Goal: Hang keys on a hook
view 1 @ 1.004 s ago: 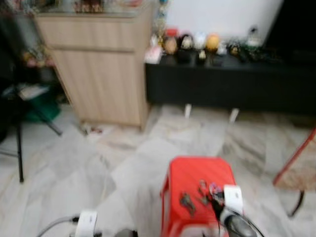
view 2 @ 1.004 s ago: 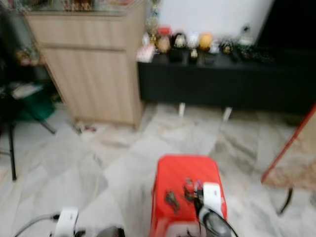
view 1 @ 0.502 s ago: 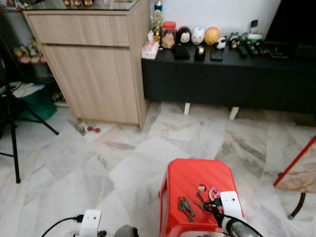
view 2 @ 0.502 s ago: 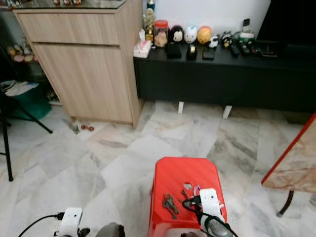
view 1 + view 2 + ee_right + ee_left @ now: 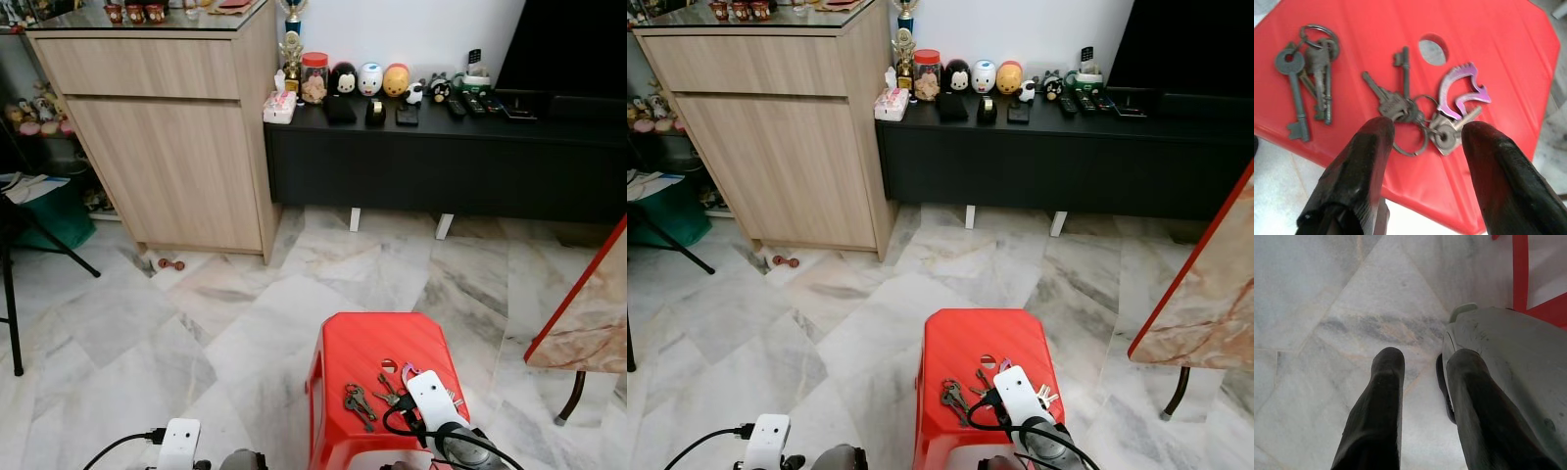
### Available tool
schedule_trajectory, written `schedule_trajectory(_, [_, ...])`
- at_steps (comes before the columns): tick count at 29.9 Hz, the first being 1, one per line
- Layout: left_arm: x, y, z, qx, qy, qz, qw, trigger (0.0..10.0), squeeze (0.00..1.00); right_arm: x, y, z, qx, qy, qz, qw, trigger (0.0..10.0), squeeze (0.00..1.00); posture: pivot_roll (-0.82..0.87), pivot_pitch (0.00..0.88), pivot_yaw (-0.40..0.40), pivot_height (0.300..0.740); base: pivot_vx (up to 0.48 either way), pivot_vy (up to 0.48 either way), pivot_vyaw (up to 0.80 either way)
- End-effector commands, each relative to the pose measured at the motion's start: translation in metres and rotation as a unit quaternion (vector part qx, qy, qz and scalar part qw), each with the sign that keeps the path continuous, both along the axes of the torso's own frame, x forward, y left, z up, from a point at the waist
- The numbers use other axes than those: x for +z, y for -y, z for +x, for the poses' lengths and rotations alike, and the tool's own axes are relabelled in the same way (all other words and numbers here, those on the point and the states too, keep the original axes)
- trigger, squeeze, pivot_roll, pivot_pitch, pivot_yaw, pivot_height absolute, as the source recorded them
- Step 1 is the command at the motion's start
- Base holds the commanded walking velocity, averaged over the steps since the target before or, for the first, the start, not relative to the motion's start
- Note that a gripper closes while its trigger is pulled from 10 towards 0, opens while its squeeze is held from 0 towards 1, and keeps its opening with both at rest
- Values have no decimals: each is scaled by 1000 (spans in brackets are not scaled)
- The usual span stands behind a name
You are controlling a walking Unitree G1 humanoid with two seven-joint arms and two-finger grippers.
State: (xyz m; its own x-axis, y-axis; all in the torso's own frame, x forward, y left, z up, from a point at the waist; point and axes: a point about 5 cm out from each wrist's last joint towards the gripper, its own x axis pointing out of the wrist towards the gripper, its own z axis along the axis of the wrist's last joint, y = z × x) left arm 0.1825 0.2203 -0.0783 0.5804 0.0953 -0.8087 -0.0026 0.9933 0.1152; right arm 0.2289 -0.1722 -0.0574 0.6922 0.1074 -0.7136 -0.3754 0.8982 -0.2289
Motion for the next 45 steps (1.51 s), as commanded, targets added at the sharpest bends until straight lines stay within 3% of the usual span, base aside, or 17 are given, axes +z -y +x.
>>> schedule_trajectory(1, [-2, 2, -3, -1, -6, -3, 1000, 10000, 0, 3, -1, 5, 13, 7, -4, 1000, 10000, 0, 11, 0, -46, 638, 0, 0, 0])
schedule_trajectory(9, [-6, 5, -11, -2, -8, -5, 1000, 10000, 0, 5, -10, 8, 115, -6, -49, 992, 10000, 0, 25, 0, -71, 638, 0, 0, 0])
schedule_trajectory(15, [-9, 8, -17, 3, -9, -8, 1000, 10000, 0, 4, -10, 7, 141, -10, -73, 987, 10000, 0, 34, 11, -88, 638, 0, 0, 0])
schedule_trajectory(20, [-10, 9, -22, 7, -8, -9, 1000, 10000, 0, 6, -8, 11, 128, -8, -79, 989, 10000, 0, 35, 37, -99, 638, 0, 0, 0])
schedule_trajectory(28, [-13, 11, -29, 7, -4, -11, 1000, 10000, 0, 5, 1, 11, 35, -16, -32, 999, 10000, 0, 31, 79, -103, 638, 0, 0, 0])
schedule_trajectory(35, [-16, 11, -41, 6, -2, -11, 1000, 10000, 0, 5, 3, 7, 41, -10, -12, 999, 10000, 0, 30, 139, -106, 638, 0, 0, 0])
schedule_trajectory(37, [-16, 10, -45, 5, 0, -9, 1000, 10000, 0, 2, 1, 4, 66, -18, -27, 997, 10000, 0, 30, 157, -109, 638, 0, 0, 0])
schedule_trajectory(45, [-17, 10, -53, 5, 6, -9, 1000, 10000, 0, 3, 3, 4, 70, -6, -47, 996, 10000, 0, 31, 181, -112, 638, 0, 0, 0])
